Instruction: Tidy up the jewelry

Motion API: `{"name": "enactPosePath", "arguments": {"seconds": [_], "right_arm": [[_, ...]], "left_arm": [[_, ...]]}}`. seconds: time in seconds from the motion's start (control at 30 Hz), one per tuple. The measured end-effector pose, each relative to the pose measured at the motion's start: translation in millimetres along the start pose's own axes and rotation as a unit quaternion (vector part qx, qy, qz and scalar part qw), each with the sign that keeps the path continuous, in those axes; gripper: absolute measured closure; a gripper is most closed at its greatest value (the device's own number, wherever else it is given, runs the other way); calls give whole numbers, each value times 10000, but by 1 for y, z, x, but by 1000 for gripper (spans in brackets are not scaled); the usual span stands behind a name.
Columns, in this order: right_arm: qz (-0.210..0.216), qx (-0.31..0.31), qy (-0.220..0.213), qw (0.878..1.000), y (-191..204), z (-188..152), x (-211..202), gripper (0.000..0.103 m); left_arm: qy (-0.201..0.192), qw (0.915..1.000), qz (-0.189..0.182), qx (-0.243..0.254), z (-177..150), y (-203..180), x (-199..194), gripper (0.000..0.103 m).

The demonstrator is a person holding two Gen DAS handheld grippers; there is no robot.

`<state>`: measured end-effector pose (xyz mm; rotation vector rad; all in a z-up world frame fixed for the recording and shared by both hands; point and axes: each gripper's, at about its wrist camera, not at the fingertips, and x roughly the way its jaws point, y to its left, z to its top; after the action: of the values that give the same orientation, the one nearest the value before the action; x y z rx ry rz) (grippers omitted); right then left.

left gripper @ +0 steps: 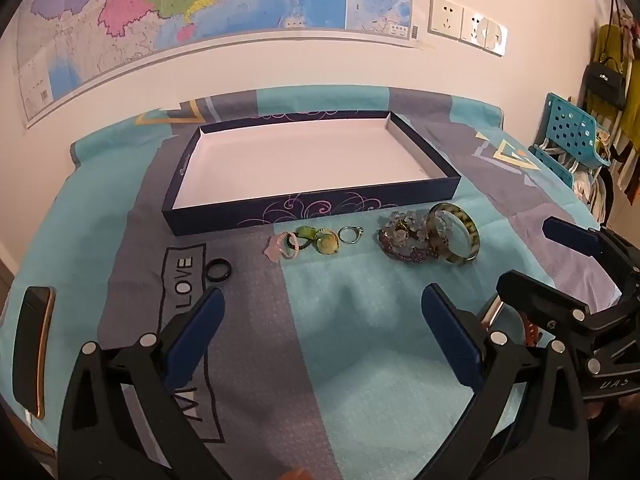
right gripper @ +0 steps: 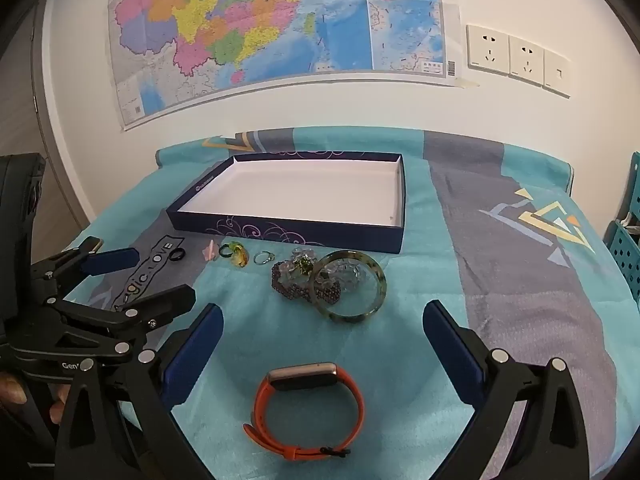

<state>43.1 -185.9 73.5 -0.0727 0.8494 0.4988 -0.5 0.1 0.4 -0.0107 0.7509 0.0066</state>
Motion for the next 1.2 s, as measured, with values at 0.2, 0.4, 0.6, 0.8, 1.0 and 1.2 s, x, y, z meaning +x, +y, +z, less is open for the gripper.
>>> {"name": "enactPosePath", "arguments": {"seconds": [0.2,0.4,0.6,0.8,1.0,1.2], "right_arm": [[-5,-6,-48,10000,0,-1,-2,6],[7,26,-18,10000,-3,-7,-1,6],[14,16,8,10000,-1,-6,-1,6],[24,18,9,10000,-1,-6,0,6],[30,13,6,10000,0,-6,0,6],[38,28,19,10000,0,-7,0,6]], "left_arm": [[13,10000,47,-27,0,0,0,6],[44,10000,7,-58,-2,0,3,6],[29,10000,23,-53,-2,2,-1,6],[28,10000,33,-51,-1,2,-2,6],[32,10000,35,-55,-1,1,-2,6],[32,10000,47,-65,-1,1,-3,6]]}}
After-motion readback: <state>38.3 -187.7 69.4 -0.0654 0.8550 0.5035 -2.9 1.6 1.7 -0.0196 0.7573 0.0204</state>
